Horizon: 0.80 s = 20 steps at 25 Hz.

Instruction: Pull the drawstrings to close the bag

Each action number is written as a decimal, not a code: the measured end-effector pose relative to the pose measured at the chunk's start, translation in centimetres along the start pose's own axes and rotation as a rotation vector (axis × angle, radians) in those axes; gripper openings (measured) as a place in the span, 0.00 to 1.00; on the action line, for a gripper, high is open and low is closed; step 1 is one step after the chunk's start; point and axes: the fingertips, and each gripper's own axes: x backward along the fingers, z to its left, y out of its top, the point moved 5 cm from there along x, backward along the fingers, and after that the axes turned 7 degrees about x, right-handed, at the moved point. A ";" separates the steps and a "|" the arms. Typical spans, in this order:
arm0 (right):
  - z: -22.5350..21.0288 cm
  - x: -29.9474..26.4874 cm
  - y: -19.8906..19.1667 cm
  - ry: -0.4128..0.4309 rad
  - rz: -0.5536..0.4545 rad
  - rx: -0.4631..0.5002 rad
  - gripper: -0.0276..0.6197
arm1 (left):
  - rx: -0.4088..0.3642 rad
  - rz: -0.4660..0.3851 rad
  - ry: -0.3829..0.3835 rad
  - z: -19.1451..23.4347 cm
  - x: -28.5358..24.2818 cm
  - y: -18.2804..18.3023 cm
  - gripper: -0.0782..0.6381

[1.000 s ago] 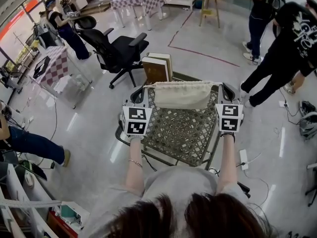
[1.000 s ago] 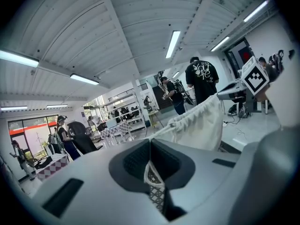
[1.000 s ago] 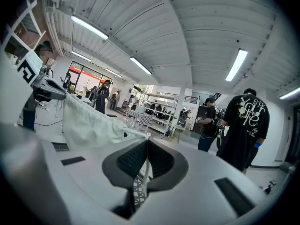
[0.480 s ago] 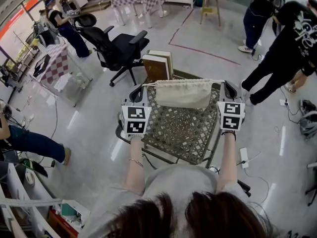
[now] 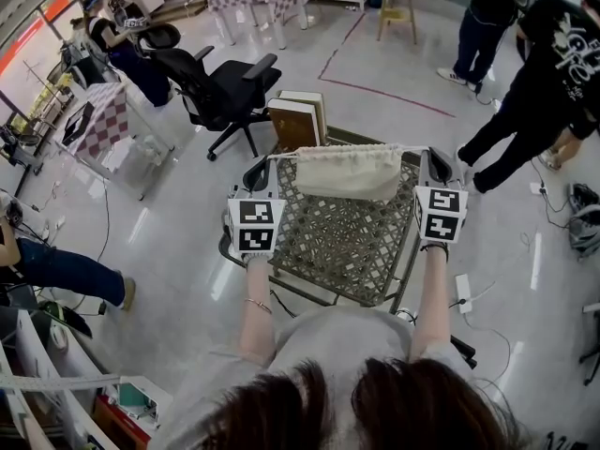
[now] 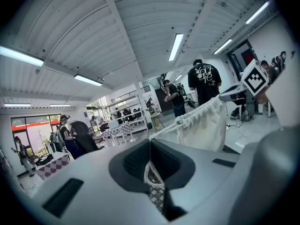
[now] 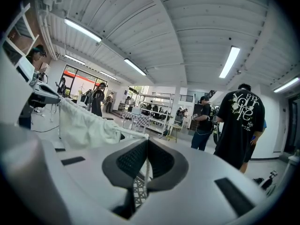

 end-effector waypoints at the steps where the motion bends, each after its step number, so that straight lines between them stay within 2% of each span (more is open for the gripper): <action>1: 0.0 0.0 -0.1 0.000 0.001 -0.003 0.08 | -0.002 0.000 0.000 0.0 0.0 0.0 0.15; 7: -0.4 0.0 -0.1 -0.006 -0.005 -0.006 0.08 | 0.004 -0.016 0.009 -0.1 0.2 0.2 0.15; 12: -0.4 0.0 -0.3 -0.011 -0.007 -0.006 0.08 | 0.048 -0.025 0.017 0.1 0.5 0.0 0.15; 20: -0.9 0.0 -0.8 -0.033 0.002 -0.021 0.08 | 0.043 -0.026 0.036 0.0 0.6 -0.1 0.15</action>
